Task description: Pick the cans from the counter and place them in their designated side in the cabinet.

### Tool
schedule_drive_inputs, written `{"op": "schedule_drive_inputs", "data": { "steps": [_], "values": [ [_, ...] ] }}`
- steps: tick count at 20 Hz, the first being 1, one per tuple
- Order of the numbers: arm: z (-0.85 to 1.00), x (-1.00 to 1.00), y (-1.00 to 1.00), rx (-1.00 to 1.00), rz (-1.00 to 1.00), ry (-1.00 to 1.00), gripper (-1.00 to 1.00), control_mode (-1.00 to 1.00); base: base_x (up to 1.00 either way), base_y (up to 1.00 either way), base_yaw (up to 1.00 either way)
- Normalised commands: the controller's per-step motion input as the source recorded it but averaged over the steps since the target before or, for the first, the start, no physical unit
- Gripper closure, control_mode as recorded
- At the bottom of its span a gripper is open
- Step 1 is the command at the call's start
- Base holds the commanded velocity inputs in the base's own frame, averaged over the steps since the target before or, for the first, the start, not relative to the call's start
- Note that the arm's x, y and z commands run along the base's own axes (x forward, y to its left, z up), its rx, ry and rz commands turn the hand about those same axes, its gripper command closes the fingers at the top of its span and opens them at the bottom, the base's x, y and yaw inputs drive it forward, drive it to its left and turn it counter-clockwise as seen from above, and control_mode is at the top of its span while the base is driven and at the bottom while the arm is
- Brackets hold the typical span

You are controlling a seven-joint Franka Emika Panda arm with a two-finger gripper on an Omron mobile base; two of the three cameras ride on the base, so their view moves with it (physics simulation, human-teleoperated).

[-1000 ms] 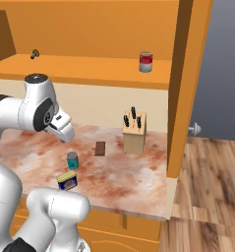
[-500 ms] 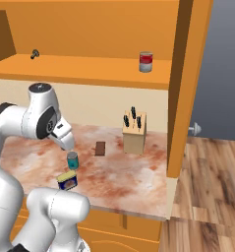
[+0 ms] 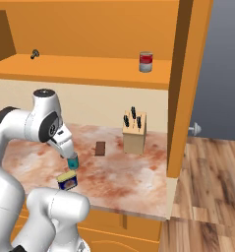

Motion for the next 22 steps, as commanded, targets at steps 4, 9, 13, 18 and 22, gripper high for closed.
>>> {"op": "schedule_drive_inputs", "data": {
  "steps": [4, 9, 13, 18, 22],
  "values": [
    [-0.14, -0.06, 0.0, 0.0, -0.04, 0.09, -1.0, -1.0, 0.0, 0.0, 0.0],
    [-0.14, 0.0, 0.01, 0.0, -0.01, 0.04, -1.0, -1.0, 0.0, 0.0, 0.0],
    [-0.15, 0.0, 0.0, -0.01, 0.0, 0.0, -1.0, -1.0, 0.0, 0.0, 0.0],
    [-0.18, 0.0, 0.0, 0.0, 0.0, 0.0, -1.0, -1.0, 0.0, 0.0, 0.0],
    [-0.17, 0.0, 0.0, 0.0, 0.0, -0.01, -1.0, -1.0, 0.0, 0.0, 0.0]
  ]
}}
